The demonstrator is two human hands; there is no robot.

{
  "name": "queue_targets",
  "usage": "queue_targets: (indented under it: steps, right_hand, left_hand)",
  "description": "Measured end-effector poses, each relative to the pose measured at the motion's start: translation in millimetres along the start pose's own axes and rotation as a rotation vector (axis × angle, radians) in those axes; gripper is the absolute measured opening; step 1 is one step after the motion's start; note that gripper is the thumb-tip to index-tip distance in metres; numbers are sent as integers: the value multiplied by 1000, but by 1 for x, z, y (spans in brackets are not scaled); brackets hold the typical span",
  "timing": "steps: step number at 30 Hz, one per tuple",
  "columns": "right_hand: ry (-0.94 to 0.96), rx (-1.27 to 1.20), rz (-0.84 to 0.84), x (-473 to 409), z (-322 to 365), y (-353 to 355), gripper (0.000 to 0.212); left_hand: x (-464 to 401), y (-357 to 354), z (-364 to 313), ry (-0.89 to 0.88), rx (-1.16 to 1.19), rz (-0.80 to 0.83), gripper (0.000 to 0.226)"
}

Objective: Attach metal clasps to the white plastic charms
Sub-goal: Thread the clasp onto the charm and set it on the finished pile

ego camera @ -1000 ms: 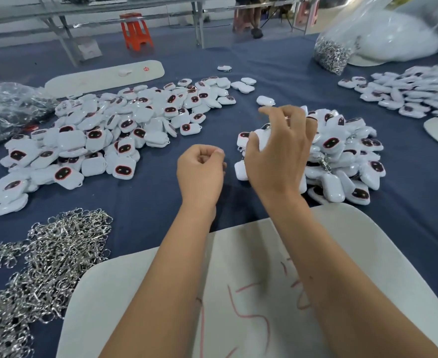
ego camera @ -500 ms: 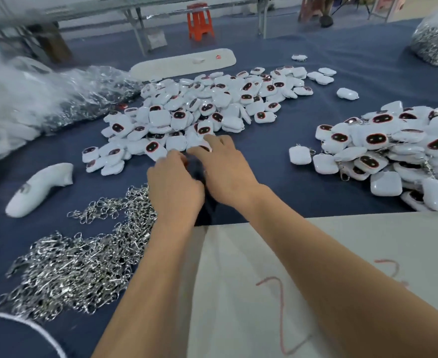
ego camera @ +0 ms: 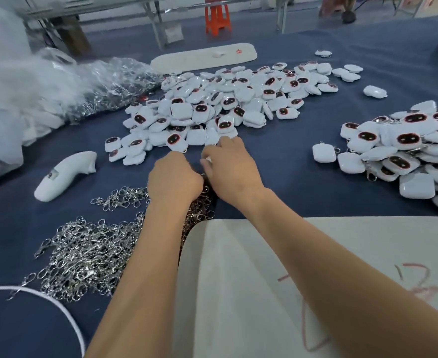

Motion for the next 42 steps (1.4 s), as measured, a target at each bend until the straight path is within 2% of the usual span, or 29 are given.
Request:
queue_targets:
  steps: [2, 4, 5, 8, 10, 12, 14, 17, 23, 26, 29, 31, 35, 38, 42]
  right_hand:
    - [-58, -51, -44, 2, -7, 7, 17]
    - [-152, -152, -47, 4, -18, 11, 15]
    - [-220, -282, -45, 6, -26, 12, 16]
    - [-480, -910, -31, 21, -47, 11, 16]
    - [-522, -1070, -23, 31, -57, 14, 16]
    - [-468, -1021, -30, 37, -70, 21, 24]
    - [-414, -928, -59, 42, -86, 29, 27]
    - [-336, -846, -81, 53, -108, 37, 19]
    - [-352, -854, -81, 70, -143, 44, 15]
    - [-366, -836, -104, 73, -143, 43, 15]
    - [-346, -724, -160, 75, -143, 42, 15]
    - [-289, -591, -213, 76, -140, 45, 14]
    - [-128, -351, -315, 77, -126, 55, 15]
    - [-133, -396, -327, 78, -127, 56, 14]
    - [-266, -605, -218, 77, -135, 49, 8]
  left_hand:
    - [-1, 0, 1, 2, 23, -18, 16]
    - [0, 0, -3, -19, 60, -52, 15]
    - [1, 1, -7, -38, 88, -75, 14]
    - [3, -4, -27, -98, 247, -129, 19]
    - [5, -17, -42, -111, 468, -92, 15]
    - [12, -33, -58, -110, 672, -36, 12]
    - [19, -49, -70, -114, 768, -10, 10]
    - [27, -72, -78, -84, 908, 86, 13]
    - [36, -87, -84, -175, 990, 236, 12]
    - [34, -87, -83, -227, 964, 254, 11]
    - [34, -83, -84, -379, 787, 121, 12]
    - [36, -81, -87, -484, 675, 52, 11]
    - [33, -82, -88, -541, 627, 68, 9]
    - [32, -83, -89, -559, 632, 87, 11]
    - [34, -88, -92, -573, 630, 96, 12]
Point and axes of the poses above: each hand's wrist, its own x-axis away from the middle knuckle, its own y-axis out of the back of the hand, z = x × y, the point moved 5 cm from there along -x, towards the middle knuckle, and after that the axes turned 9 degrees about x, right-handed, at the moved point
